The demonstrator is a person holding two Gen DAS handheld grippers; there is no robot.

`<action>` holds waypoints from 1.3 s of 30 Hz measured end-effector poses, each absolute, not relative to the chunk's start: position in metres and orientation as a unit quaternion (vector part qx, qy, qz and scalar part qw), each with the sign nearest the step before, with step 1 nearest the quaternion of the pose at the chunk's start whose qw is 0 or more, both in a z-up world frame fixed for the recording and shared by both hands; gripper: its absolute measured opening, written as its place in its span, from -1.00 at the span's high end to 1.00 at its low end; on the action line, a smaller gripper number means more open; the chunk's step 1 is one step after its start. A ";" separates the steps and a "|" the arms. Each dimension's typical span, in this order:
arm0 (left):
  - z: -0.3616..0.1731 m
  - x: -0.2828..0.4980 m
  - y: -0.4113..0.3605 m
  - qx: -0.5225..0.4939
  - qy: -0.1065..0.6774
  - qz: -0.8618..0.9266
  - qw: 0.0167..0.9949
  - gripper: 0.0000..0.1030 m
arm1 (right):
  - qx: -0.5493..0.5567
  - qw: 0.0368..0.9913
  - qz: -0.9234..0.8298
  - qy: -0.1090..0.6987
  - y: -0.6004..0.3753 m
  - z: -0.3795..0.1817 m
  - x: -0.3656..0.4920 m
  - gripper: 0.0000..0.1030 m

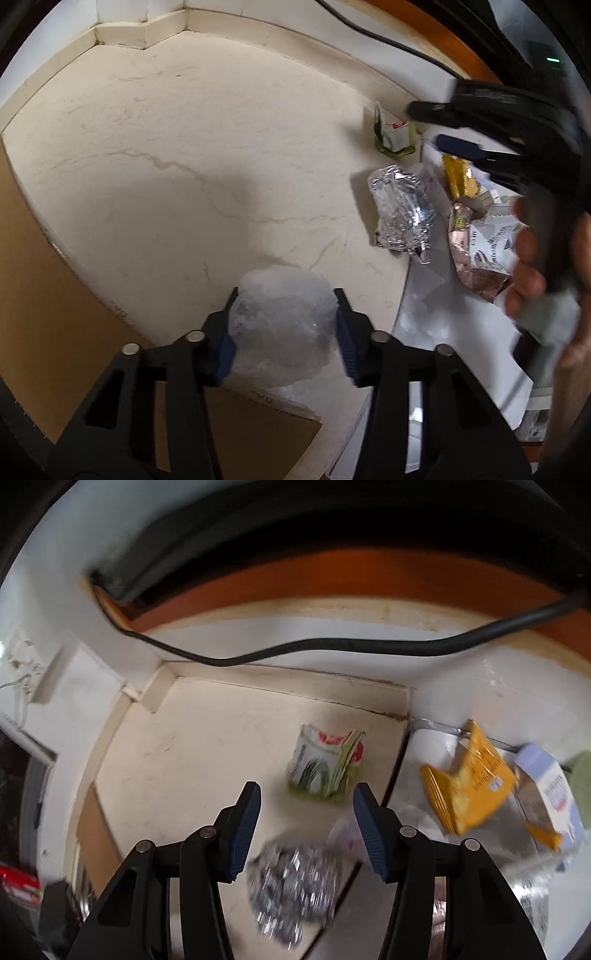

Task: Collect trash
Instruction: 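Grasp the clear plastic bag with the left gripper while the right grasps the green-white packet, then carry the plastic bag and green-white packet down over the trash bin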

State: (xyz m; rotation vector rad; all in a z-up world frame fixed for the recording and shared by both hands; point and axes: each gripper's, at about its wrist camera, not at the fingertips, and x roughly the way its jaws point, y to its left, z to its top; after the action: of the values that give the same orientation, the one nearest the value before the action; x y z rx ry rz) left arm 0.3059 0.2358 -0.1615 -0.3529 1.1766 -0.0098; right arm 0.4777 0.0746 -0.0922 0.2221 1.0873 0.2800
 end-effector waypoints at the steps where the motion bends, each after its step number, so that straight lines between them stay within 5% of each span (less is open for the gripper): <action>1: -0.162 0.306 0.235 -0.167 0.550 -0.007 0.819 0.24 | 0.105 0.840 0.128 0.517 0.076 -0.099 0.484 0.04; 6: -0.154 0.304 0.235 -0.177 0.527 -0.009 0.831 0.29 | 0.108 0.834 0.104 0.530 0.077 -0.130 0.511 0.14; 11: -0.143 0.302 0.243 -0.195 0.497 0.007 0.846 0.30 | 0.113 0.820 0.123 0.547 0.086 -0.155 0.522 0.79; 13: -0.137 0.301 0.244 -0.197 0.488 0.013 0.850 0.31 | 0.113 0.823 0.127 0.541 0.090 -0.158 0.522 0.87; 24: -0.089 0.264 0.238 -0.189 0.441 0.022 0.877 0.32 | 0.127 0.856 0.166 0.473 0.086 -0.115 0.472 0.90; 39: -0.028 0.152 0.160 -0.166 0.411 0.018 0.896 0.32 | 0.135 0.854 0.260 0.430 0.004 -0.053 0.302 0.90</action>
State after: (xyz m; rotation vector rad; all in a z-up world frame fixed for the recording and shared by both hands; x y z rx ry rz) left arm 0.1518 0.1601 -0.0281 -0.3437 0.8521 0.0380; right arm 0.3018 0.0036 -0.0528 0.2834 0.9048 0.5459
